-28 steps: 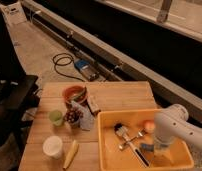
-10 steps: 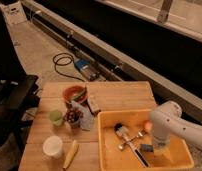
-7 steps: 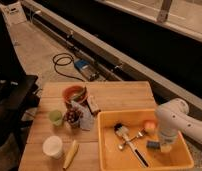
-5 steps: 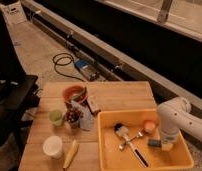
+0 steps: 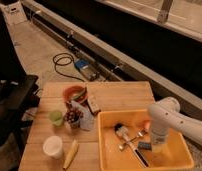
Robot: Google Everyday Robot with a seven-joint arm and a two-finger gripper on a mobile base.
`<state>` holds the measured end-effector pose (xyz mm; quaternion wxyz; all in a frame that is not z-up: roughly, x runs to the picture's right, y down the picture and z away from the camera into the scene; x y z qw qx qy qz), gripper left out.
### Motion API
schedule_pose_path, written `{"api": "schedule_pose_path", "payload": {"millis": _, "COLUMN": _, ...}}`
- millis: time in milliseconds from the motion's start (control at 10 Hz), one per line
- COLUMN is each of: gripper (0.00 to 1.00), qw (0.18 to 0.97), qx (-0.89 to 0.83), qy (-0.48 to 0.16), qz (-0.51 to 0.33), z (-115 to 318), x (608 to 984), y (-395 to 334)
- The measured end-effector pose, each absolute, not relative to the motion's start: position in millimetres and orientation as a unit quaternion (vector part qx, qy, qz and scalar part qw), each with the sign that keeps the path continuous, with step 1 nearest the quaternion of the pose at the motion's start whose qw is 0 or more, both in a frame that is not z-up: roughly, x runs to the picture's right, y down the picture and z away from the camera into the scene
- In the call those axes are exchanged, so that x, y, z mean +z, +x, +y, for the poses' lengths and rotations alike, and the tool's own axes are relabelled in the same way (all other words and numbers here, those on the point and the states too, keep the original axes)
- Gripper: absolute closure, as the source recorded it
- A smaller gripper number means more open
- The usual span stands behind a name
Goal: Wipe tray with sponge
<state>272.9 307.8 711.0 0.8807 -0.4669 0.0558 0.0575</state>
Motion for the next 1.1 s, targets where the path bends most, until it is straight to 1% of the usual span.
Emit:
{"api": "schedule_pose_path", "payload": {"millis": 300, "gripper": 1.00, "qw": 0.881, "qx": 0.051, "qy": -0.463, "qz": 0.081, "z": 310.1, "x": 709.3, "y": 279.2}}
{"api": "schedule_pose_path", "payload": {"millis": 500, "gripper": 1.00, "qw": 0.885, "qx": 0.055, "qy": -0.446, "qz": 0.121, "z": 303.6, "x": 716.0, "y": 311.9}}
{"api": "schedule_pose_path", "payload": {"millis": 700, "gripper": 1.00, "qw": 0.889, "qx": 0.056, "qy": -0.431, "qz": 0.144, "z": 290.6, "x": 729.9, "y": 327.7}}
{"api": "schedule_pose_path", "payload": {"millis": 900, "gripper": 1.00, "qw": 0.891, "qx": 0.062, "qy": -0.424, "qz": 0.148, "z": 287.5, "x": 735.5, "y": 330.0}}
{"api": "schedule_pose_path", "payload": {"millis": 1100, "gripper": 1.00, "qw": 0.893, "qx": 0.074, "qy": -0.429, "qz": 0.117, "z": 285.8, "x": 740.2, "y": 308.9}}
